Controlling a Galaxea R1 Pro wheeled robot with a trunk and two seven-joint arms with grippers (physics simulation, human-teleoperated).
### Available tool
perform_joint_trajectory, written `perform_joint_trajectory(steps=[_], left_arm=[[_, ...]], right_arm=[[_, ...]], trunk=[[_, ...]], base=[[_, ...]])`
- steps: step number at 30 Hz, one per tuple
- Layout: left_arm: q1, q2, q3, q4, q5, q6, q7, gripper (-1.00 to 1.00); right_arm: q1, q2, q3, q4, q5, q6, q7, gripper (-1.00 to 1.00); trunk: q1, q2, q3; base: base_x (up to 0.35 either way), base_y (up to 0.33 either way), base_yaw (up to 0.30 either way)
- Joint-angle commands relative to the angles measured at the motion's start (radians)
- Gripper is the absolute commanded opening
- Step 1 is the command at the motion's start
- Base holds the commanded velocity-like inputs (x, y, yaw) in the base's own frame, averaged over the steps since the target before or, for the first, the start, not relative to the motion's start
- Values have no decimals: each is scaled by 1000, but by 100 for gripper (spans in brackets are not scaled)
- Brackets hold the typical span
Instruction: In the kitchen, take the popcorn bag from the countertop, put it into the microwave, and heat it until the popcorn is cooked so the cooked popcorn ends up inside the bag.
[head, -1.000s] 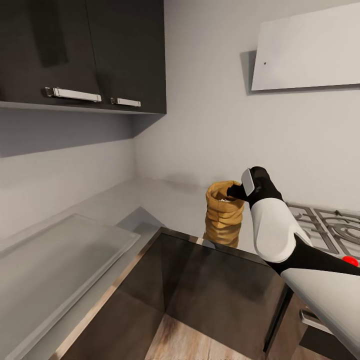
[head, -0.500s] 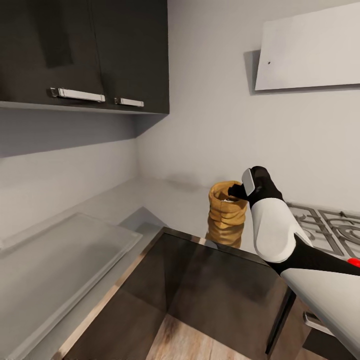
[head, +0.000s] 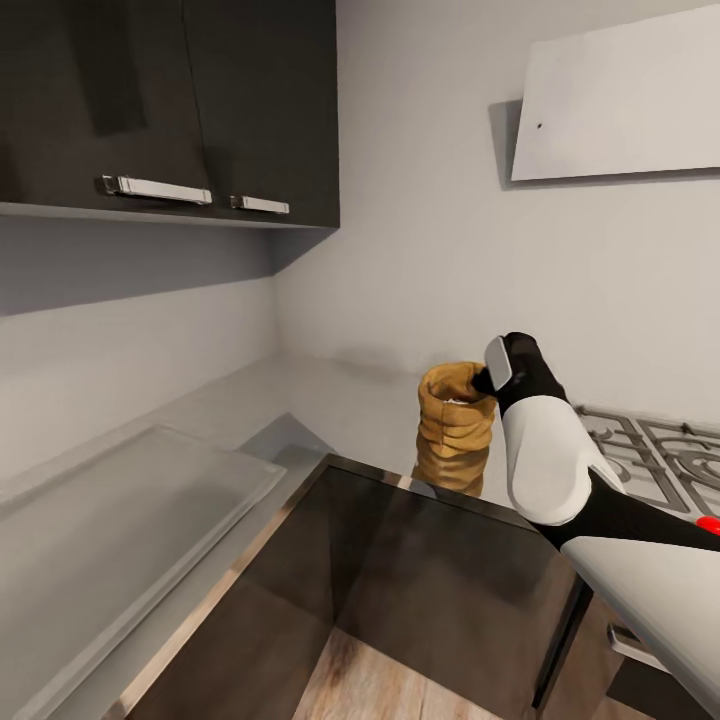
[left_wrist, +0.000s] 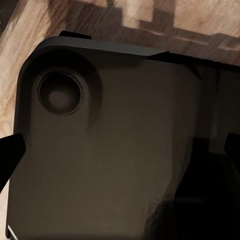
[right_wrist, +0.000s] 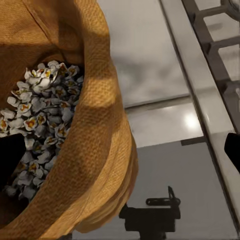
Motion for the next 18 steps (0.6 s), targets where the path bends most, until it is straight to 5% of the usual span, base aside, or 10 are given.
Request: perform_joint_trajectory(steps=[1,18], left_arm=[[0,0,1,-1,7,-2,-1,100],[0,0,1,-1,7,-2,-2,100]], right_arm=[[-1,1,-6,-1,0,3,1,100],[-1,1,-7,9,-20,-5,0,100]], trunk=[[0,-1,-1],[0,-1,-1]], base=[[0,0,0],[-47,45,0]])
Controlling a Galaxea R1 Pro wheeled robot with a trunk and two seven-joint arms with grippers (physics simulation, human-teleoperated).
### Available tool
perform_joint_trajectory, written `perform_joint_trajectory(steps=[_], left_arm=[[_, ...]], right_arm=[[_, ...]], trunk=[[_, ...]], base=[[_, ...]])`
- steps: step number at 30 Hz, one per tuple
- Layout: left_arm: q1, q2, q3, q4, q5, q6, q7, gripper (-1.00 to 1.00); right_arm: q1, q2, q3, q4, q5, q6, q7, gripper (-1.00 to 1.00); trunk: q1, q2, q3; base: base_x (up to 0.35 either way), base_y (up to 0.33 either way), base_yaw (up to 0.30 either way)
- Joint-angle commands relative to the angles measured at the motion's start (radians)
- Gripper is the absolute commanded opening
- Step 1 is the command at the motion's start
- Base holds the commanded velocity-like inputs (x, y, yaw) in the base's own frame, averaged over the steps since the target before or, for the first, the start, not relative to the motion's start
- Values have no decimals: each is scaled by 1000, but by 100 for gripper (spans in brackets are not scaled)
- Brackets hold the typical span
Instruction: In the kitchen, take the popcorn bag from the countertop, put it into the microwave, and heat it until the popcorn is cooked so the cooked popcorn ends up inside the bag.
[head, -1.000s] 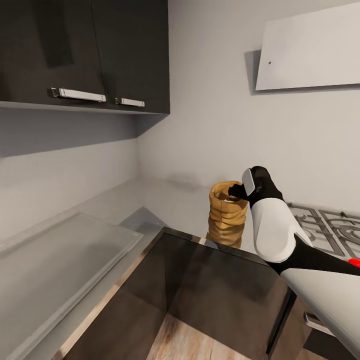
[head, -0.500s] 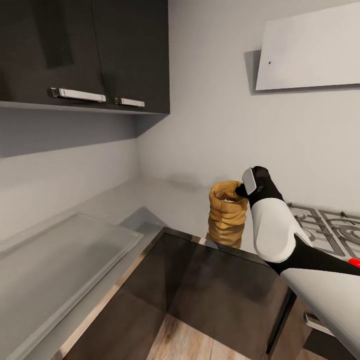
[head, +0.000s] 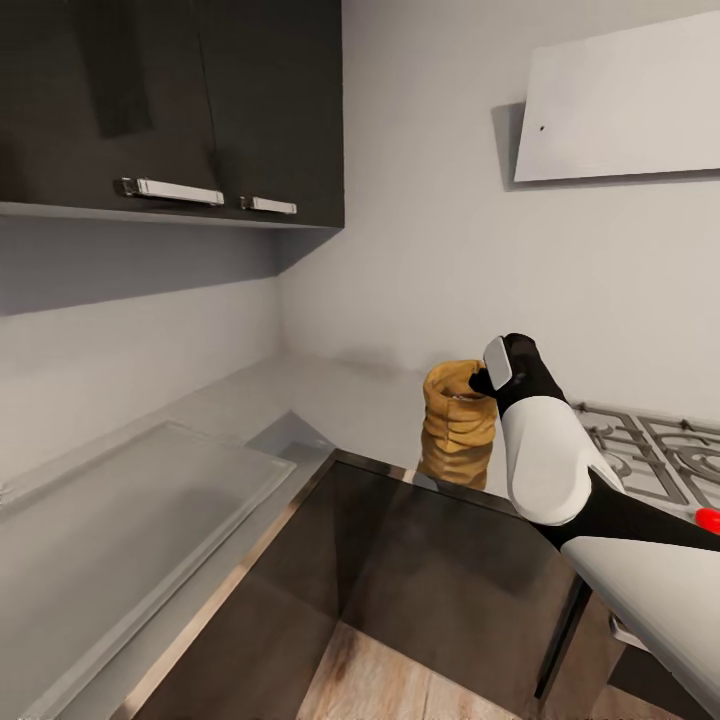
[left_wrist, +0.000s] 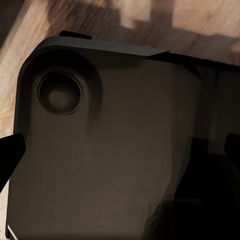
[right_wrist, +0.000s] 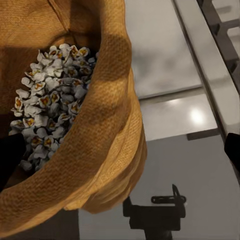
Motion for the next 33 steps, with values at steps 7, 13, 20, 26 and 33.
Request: perform_joint_trajectory(steps=[7,13,20,26,33], left_arm=[[0,0,1,-1,7,-2,-2,100],[0,0,1,-1,7,-2,-1,100],[0,-1,1,-1,7,-2,-2,100],[0,0,1,-1,7,-2,-2,100],[0,0,1,-1,7,-2,-2,100]], right_arm=[[-1,1,-7,0,11,0,-1,100],[-1,1,-7,1,10,0,-1,100],[-1,1,-6,2,8,1,-1,100],[-1,1,-6,2,8,1,-1,100],[7,1,-7,36,7,-25,2,100]], trunk=[[0,-1,-1],[0,-1,-1],[0,-1,-1],[0,-1,-1],[0,-1,-1]], base=[[-4,4,0],[0,0,0],[0,0,0],[100,0,0],[15,0,0]])
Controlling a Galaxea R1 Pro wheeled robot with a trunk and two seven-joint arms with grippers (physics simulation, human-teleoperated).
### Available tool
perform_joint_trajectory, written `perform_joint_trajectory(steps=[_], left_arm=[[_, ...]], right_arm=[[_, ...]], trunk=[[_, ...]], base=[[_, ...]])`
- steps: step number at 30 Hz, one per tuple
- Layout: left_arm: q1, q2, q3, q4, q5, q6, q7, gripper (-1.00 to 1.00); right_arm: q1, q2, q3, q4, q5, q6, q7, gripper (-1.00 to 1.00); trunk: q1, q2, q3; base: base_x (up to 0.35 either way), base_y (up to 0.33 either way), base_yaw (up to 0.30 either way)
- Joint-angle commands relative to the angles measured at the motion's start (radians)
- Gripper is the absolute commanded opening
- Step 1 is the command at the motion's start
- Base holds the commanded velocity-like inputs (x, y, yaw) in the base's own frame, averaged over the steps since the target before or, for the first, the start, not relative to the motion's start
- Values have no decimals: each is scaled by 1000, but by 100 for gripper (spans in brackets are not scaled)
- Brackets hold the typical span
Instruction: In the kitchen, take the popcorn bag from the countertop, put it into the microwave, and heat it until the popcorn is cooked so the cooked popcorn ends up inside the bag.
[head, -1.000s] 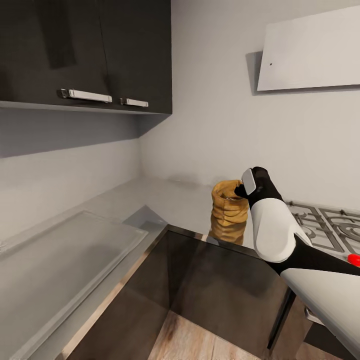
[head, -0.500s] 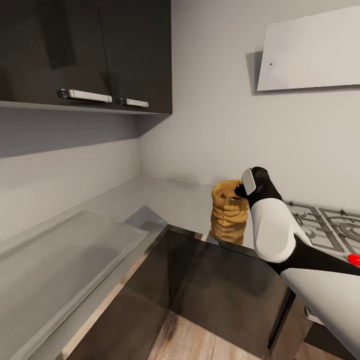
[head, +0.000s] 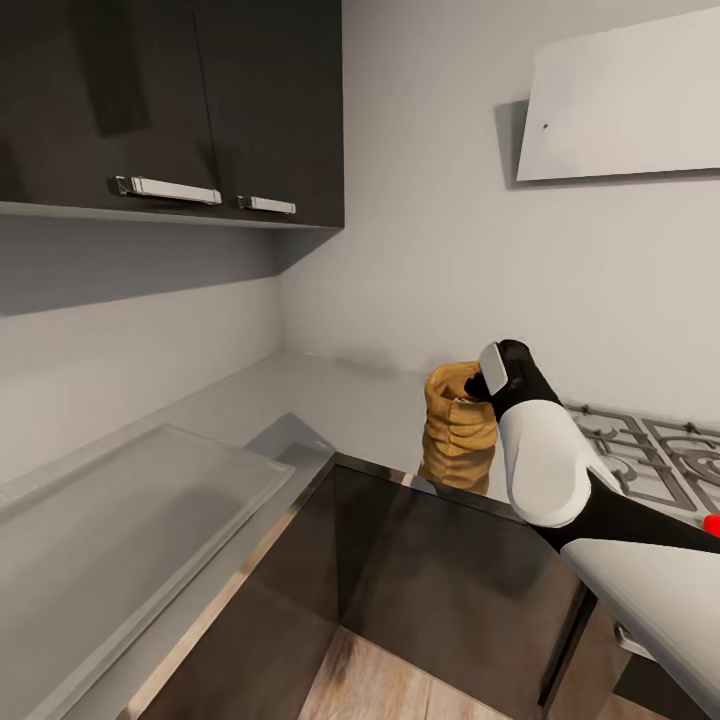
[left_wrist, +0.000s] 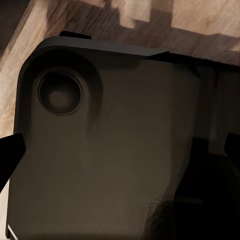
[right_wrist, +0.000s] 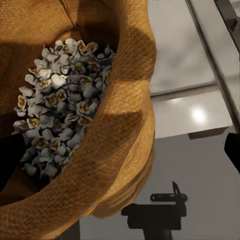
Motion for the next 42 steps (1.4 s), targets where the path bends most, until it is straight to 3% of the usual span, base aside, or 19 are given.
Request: perform_joint_trajectory(steps=[1,28,33,37,38,42], left_arm=[[0,0,1,-1,7,-2,-2,100],[0,-1,1,-1,7,-2,-2,100],[0,0,1,-1,7,-2,-2,100],[0,0,1,-1,7,-2,-2,100],[0,0,1,-1,7,-2,-2,100],[0,0,1,-1,7,-2,-2,100]], right_arm=[[0,1,-7,11,11,-15,4,100],[1,1,-16,55,4,-42,5,100],[1,1,-25,65,-92,-41,4,100],[2,1,-25,81,-108,-42,2,100],[1,1,-25,81,-108,-43,1,-100],[1,1,-25,82,-109,-42,2,-100]], trunk=[[0,-1,-1],[0,-1,-1],[0,-1,-1],[0,-1,-1],[0,-1,-1],[0,-1,-1]], base=[[0,0,0],[0,0,0],[0,0,0],[0,0,0],[0,0,0],[0,0,0]])
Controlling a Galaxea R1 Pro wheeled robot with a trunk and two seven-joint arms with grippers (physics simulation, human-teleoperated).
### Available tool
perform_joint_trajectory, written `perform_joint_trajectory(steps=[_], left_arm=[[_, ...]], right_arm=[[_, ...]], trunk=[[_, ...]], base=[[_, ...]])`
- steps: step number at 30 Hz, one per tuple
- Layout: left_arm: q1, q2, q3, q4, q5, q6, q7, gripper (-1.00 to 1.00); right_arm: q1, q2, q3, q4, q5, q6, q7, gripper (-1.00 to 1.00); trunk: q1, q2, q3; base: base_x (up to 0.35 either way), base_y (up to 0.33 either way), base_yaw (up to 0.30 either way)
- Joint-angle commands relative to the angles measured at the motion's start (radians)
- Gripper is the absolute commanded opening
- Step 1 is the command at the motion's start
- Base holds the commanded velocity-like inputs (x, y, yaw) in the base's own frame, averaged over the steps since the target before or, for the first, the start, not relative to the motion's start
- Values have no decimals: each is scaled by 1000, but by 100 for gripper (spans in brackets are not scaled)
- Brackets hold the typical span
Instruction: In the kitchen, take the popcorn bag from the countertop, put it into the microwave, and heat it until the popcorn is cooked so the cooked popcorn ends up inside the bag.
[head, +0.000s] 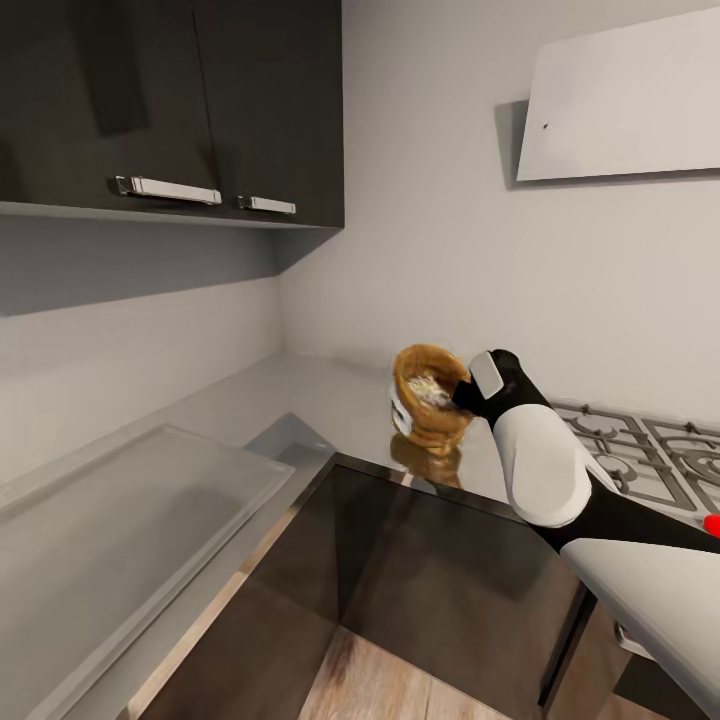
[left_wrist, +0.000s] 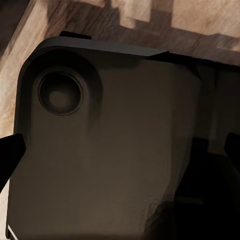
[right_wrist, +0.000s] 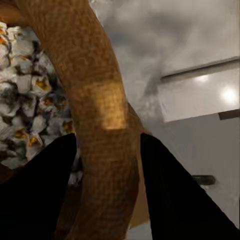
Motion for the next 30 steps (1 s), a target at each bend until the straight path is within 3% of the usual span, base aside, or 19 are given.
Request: perform_joint_trajectory(steps=[1,9,15,17,19,21,24,30], left_arm=[[0,0,1,-1,7,-2,-2,100],[0,0,1,-1,7,-2,-2,100],[0,0,1,-1,7,-2,-2,100],[0,-1,1,-1,7,-2,-2,100],[0,0,1,-1,7,-2,-2,100],[0,0,1,-1,7,-2,-2,100],[0,-1,1,-1,7,-1,-2,100],[0,-1,1,-1,7,-1,-2,100]], right_arm=[[-1,1,-6,-2,11,7,0,-100],[-1,1,-1,-16,19,15,-5,-100],[-2,1,8,-21,25,46,-135,-100],[-2,1,47,-29,26,100,-165,-100],[-2,1,93,-70,24,149,-192,-100],[-2,1,117,-171,19,320,-211,-100],[-2,1,122,-322,14,320,-213,-100],[-2,1,122,-412,13,320,-191,-100]], trunk=[[0,-1,-1],[0,-1,-1],[0,-1,-1],[0,-1,-1],[0,-1,-1],[0,-1,-1],[0,-1,-1],[0,-1,-1]], base=[[0,0,0],[0,0,0],[0,0,0],[0,0,0],[0,0,0],[0,0,0],[0,0,0],[0,0,0]])
